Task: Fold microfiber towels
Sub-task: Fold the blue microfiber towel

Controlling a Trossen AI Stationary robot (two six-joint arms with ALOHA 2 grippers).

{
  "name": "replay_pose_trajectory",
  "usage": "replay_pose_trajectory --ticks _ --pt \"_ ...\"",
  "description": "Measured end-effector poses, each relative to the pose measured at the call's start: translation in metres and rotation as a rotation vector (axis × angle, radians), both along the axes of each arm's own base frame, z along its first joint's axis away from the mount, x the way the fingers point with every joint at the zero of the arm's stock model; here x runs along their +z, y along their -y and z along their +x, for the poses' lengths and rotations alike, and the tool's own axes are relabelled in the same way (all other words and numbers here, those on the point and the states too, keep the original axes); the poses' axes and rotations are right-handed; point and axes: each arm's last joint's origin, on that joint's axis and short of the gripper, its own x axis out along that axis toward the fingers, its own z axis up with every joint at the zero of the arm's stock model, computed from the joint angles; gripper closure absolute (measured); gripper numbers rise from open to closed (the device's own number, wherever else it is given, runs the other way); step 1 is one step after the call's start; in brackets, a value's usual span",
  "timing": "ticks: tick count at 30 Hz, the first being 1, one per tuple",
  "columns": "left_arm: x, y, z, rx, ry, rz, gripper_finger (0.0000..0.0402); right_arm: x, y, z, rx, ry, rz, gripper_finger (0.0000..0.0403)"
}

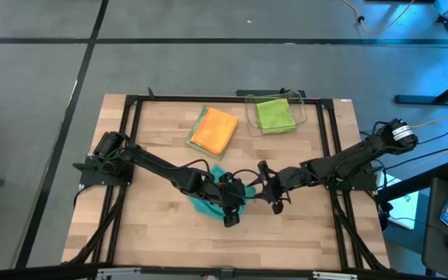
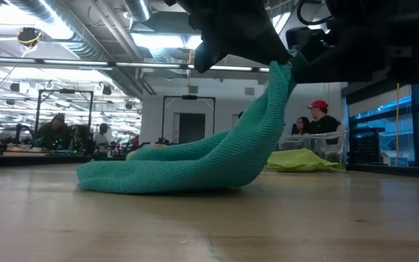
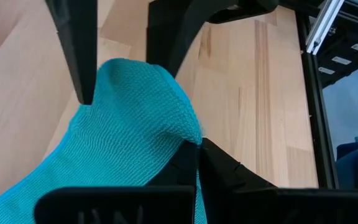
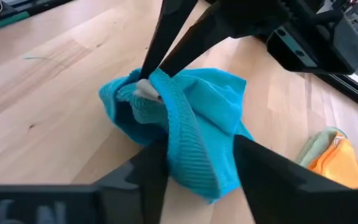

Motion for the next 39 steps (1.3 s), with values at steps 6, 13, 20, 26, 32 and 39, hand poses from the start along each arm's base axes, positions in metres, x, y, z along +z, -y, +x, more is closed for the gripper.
replay_pose_trajectory --ticks 6,13,20,26,32,39 --pt "0.000 0.000 0.000 0.001 0.000 -0.002 0.0401 0.000 0.000 0.000 -0.009 -0.003 0.017 0.0343" --pt "0.000 0.000 0.000 0.007 -0.001 -0.011 0.0401 0.000 0.001 0.000 -0.069 -0.007 0.048 0.0397" --pt "0.004 -0.004 0.000 0.010 -0.007 -0.051 0.0384 -0.003 0.002 -0.002 -0.103 -0.037 0.055 0.0399" --pt "0.009 -0.021 -0.011 0.068 -0.113 -0.089 0.0323 -0.003 0.006 -0.006 -0.175 -0.062 0.035 0.0401" --pt "0.026 -0.041 -0.029 0.148 -0.202 -0.093 0.0279 0.020 0.015 -0.020 -0.309 0.012 -0.030 0.0401" --pt "0.041 -0.037 -0.038 0.165 -0.186 -0.185 0.0278 0.096 0.022 -0.032 -0.334 0.113 -0.072 0.0402"
